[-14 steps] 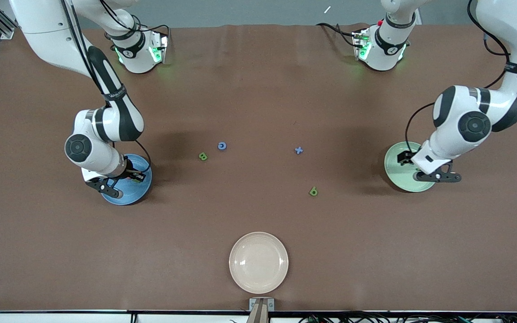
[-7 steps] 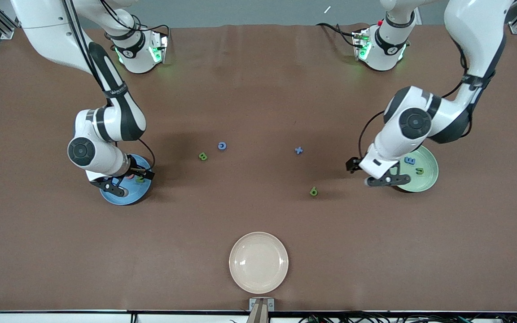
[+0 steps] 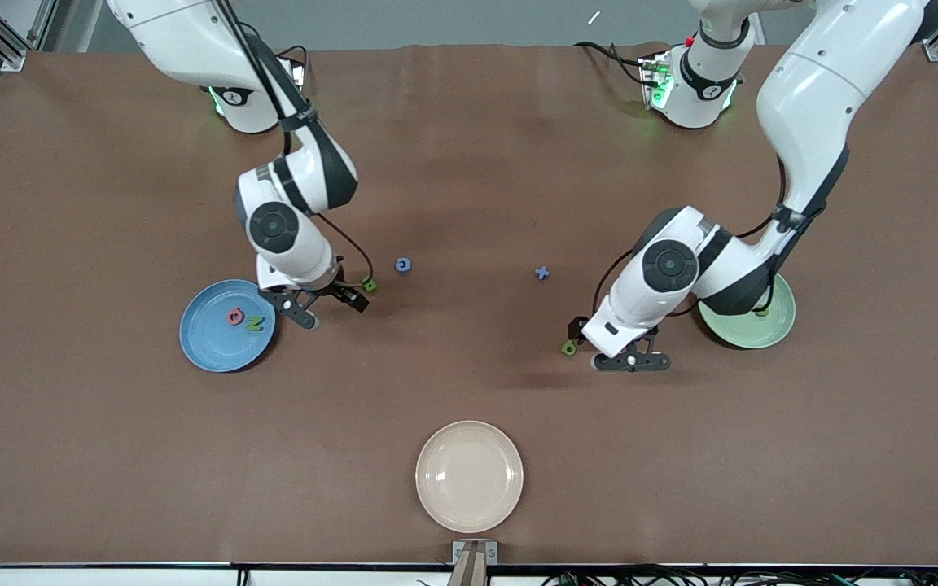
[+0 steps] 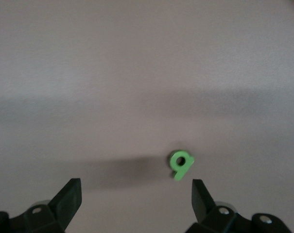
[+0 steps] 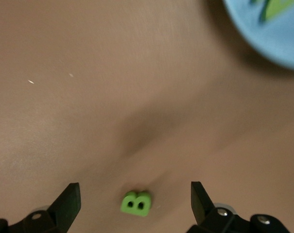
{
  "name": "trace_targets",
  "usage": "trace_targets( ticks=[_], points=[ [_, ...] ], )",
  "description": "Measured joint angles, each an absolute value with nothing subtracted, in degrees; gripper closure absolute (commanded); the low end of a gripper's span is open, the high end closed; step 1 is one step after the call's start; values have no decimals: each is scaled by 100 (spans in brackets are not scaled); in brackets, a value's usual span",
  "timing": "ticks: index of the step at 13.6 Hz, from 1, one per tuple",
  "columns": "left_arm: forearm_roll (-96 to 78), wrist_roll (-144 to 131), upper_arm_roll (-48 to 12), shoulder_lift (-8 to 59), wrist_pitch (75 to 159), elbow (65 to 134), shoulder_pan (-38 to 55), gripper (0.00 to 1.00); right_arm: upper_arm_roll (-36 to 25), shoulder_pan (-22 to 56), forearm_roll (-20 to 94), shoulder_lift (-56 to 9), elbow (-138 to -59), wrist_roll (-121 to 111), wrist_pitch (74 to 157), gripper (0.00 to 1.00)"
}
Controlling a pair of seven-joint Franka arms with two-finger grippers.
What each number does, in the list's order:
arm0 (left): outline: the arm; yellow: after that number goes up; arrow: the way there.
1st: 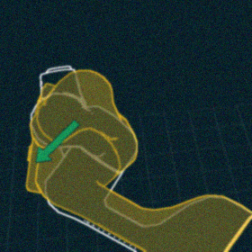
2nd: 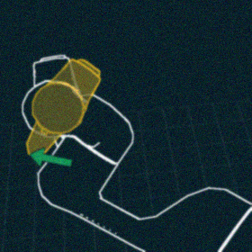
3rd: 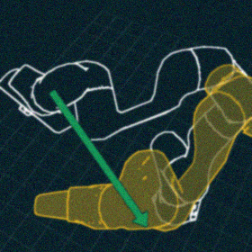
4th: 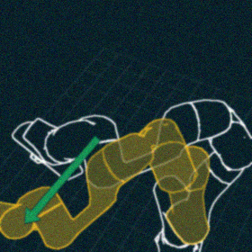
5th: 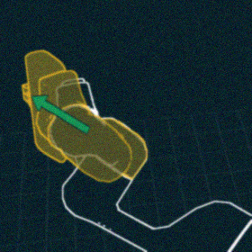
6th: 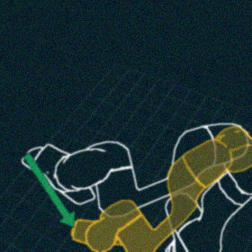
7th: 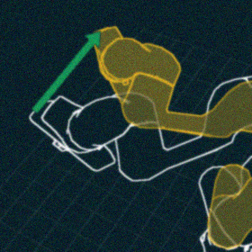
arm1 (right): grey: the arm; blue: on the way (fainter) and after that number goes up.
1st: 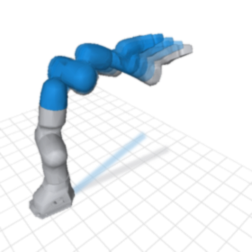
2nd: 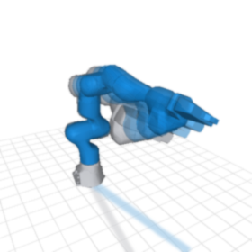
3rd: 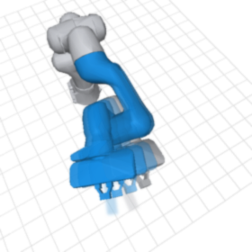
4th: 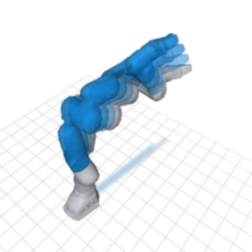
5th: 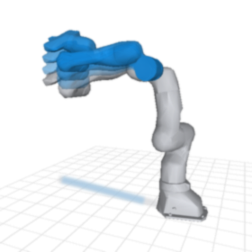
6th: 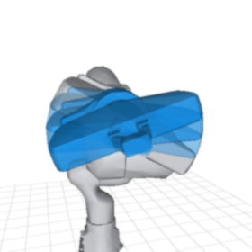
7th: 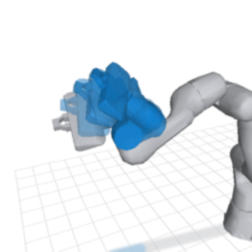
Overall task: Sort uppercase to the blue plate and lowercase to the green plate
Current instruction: 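Grasp the green B with the right gripper while the left gripper reaches the g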
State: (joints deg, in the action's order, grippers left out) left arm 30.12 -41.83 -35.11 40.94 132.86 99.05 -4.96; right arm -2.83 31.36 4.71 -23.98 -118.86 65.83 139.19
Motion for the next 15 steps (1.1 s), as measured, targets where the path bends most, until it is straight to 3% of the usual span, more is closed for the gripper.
trace_targets(
  ticks=[3,8,13,15],
  points=[
    [3468,-4188,-3149,4523,13286,9438,24,6,-284,3235,479,-2625,-11931,7300,14184,0],
    [3653,-3707,-3114,4755,13286,9264,199,15,-283,3399,502,-2764,-12150,7754,14665,3],
    [3653,-3544,-3115,4812,13281,9273,307,28,-283,3575,529,-2764,-12333,7792,14960,18],
    [3653,-3497,-3115,4844,13281,9324,312,36,-284,3613,529,-2752,-12381,7808,15015,29]
  ],
)
